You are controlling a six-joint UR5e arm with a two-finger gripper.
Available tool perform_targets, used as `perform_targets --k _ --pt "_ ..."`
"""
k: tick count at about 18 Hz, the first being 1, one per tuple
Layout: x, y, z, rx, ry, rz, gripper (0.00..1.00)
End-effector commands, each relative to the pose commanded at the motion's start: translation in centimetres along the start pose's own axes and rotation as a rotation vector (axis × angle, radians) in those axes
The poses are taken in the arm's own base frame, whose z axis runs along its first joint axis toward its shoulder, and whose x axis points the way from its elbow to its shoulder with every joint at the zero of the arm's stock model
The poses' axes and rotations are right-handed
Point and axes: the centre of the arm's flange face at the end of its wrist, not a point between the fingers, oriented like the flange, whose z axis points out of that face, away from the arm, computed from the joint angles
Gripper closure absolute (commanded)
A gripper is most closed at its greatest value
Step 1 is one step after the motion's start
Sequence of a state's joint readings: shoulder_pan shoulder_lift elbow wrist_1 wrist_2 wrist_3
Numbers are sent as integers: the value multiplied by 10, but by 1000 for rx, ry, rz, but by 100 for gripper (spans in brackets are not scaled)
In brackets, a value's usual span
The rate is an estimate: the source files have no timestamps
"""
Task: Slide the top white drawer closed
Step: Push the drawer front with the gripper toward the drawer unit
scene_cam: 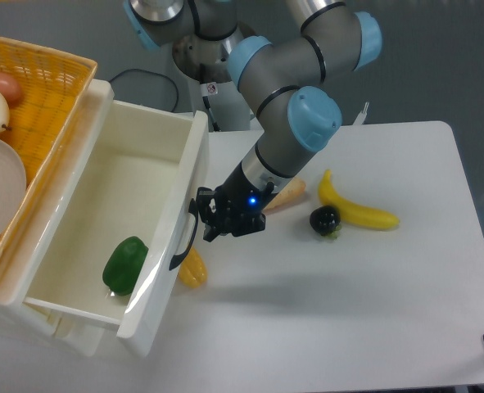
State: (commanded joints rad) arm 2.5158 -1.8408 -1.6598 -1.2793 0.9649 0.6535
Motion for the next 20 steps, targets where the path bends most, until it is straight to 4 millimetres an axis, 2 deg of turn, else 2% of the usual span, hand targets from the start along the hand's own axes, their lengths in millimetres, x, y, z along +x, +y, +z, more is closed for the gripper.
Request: perform_targets --k 4,20 --pt "10 -2 2 -3 1 12 85" --pt "22 2 4 -9 4 21 85"
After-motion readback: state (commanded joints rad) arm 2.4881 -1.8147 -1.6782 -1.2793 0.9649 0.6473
